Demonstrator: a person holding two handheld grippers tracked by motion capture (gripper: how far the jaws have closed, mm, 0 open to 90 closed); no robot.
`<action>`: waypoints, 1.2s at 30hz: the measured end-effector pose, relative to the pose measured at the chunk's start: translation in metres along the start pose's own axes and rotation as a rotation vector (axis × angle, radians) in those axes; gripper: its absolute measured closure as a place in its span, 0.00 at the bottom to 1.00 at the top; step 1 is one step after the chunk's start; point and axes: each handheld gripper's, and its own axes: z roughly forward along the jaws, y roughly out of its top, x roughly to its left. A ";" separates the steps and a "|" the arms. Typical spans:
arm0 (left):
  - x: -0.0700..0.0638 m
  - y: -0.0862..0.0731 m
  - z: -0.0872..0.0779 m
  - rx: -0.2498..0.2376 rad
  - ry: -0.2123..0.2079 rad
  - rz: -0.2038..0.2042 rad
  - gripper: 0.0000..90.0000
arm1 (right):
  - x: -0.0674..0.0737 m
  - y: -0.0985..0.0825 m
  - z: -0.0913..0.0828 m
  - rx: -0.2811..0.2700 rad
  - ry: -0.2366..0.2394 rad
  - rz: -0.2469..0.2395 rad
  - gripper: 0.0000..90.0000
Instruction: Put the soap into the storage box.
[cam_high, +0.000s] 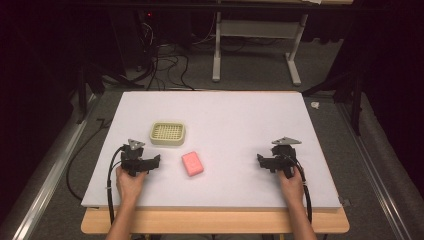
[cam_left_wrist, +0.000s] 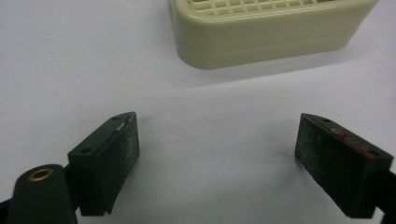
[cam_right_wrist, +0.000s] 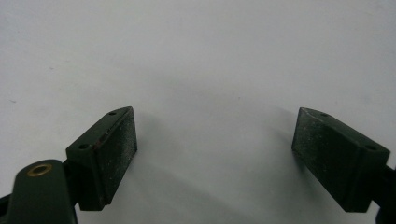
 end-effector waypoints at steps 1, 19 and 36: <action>-0.001 0.000 -0.001 0.002 -0.002 0.005 0.16 | 0.000 0.000 0.000 0.000 0.000 0.000 0.16; -0.023 0.006 -0.028 -0.071 -0.109 0.036 0.15 | 0.000 0.000 0.000 -0.002 -0.001 -0.003 0.16; -0.061 0.010 -0.039 -0.115 -0.271 0.112 0.16 | 0.000 0.000 0.000 0.001 0.000 -0.003 0.16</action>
